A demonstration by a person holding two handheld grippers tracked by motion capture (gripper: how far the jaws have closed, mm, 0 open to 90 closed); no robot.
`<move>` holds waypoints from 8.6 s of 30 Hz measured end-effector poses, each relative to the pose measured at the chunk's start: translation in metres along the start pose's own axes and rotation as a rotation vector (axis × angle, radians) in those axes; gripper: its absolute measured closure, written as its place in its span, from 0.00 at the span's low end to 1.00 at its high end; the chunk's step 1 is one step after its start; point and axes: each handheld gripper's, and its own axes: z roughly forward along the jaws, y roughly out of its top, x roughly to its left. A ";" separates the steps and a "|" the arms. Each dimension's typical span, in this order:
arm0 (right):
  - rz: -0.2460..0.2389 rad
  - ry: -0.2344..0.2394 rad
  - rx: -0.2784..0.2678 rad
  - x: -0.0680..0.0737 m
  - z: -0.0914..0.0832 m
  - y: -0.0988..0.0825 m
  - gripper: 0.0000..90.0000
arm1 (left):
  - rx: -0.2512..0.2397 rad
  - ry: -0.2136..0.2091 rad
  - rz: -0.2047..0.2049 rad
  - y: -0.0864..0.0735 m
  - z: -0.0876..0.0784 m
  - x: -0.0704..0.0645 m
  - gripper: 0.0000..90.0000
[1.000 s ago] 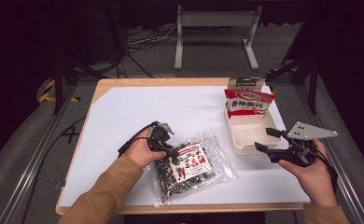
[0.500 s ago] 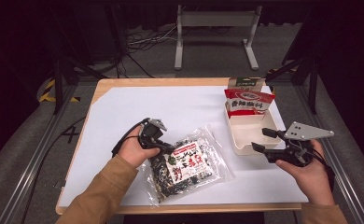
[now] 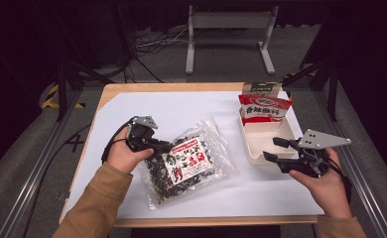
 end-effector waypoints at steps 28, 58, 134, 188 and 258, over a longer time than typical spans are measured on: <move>0.062 0.105 0.023 0.031 0.026 0.005 0.54 | -0.358 0.138 0.051 0.000 -0.037 -0.014 0.94; 0.218 0.199 -0.063 0.057 0.094 -0.007 0.54 | -0.530 0.087 0.099 0.003 -0.050 -0.035 0.96; -0.009 0.051 -0.033 0.010 -0.011 0.086 0.91 | -0.345 0.057 0.060 -0.007 -0.039 -0.011 0.64; 0.047 -0.192 0.160 -0.044 -0.049 0.099 0.90 | -0.255 0.089 0.034 -0.010 -0.037 -0.001 0.47; 0.235 -0.186 0.240 -0.078 -0.006 0.036 0.73 | -0.217 0.110 0.025 -0.011 -0.027 0.003 0.29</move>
